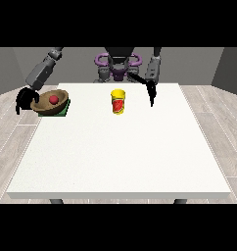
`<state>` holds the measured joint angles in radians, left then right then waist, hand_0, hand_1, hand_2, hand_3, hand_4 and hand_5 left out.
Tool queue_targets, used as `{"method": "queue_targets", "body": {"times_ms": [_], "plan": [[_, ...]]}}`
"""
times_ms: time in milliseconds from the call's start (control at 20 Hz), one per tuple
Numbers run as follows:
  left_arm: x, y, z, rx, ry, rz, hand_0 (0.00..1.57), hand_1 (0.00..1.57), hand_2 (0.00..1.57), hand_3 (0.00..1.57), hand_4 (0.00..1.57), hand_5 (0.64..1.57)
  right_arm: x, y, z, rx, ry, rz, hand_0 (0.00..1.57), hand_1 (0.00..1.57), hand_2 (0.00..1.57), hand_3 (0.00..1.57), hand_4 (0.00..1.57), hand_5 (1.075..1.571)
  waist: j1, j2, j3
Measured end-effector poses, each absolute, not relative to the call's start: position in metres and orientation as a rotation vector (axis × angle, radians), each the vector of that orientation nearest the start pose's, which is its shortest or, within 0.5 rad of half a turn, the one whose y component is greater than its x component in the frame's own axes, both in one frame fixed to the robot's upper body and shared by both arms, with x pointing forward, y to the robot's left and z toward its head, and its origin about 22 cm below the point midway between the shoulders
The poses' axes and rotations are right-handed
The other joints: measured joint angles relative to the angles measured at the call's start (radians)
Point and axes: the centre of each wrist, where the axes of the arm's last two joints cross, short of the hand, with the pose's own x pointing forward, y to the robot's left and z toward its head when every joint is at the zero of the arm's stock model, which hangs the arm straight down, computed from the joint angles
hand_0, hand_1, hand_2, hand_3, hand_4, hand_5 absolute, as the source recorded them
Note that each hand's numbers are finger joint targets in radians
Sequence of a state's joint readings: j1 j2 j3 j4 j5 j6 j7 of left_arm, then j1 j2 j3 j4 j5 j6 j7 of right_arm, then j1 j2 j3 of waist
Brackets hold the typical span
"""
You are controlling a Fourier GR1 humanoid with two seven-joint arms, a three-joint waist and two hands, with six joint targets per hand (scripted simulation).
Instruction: Pick the cup and pour the ball into the bowl, then pick the bowl and place it on the pad
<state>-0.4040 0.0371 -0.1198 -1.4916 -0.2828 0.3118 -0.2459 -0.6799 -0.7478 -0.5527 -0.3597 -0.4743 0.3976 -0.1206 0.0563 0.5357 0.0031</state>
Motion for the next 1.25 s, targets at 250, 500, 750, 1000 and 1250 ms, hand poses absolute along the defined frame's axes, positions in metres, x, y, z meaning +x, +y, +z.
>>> {"method": "queue_targets", "body": {"times_ms": [250,500,750,1000,1250], "plan": [[0.307,0.164,0.101,0.298,-2.210,-0.217,0.00,0.00,0.00,0.00,0.00,0.686,0.326,-0.520,0.104,-0.020,-1.632,-0.507,1.57,1.57,1.57,0.37,0.42,1.571,-0.006,0.033,-0.0005],[0.296,0.169,0.103,0.304,-2.187,-0.208,0.00,0.00,0.00,0.00,0.00,0.690,0.321,-0.527,0.111,-0.040,-1.605,-0.446,1.57,1.57,1.57,0.97,0.43,1.557,-0.019,0.011,-0.0013],[0.295,0.170,0.090,0.281,-2.117,-0.222,0.00,0.00,0.00,0.00,0.00,0.692,0.320,-0.520,0.092,-0.064,-1.515,-0.399,1.57,1.57,1.57,0.98,0.42,1.550,-0.014,-0.066,-0.0025],[0.297,0.167,0.074,0.266,-2.061,-0.216,0.00,0.00,0.00,0.00,0.00,0.682,0.316,-0.517,0.079,-0.089,-1.458,-0.352,1.57,1.57,1.57,1.17,0.43,1.535,-0.026,-0.120,-0.0024],[0.296,0.152,0.050,0.264,-1.992,-0.226,0.00,0.00,0.00,0.00,0.00,0.682,0.321,-0.519,0.096,-0.145,-1.436,-0.337,0.50,0.50,0.24,0.00,0.38,1.087,-0.043,-0.190,-0.0029]]}}
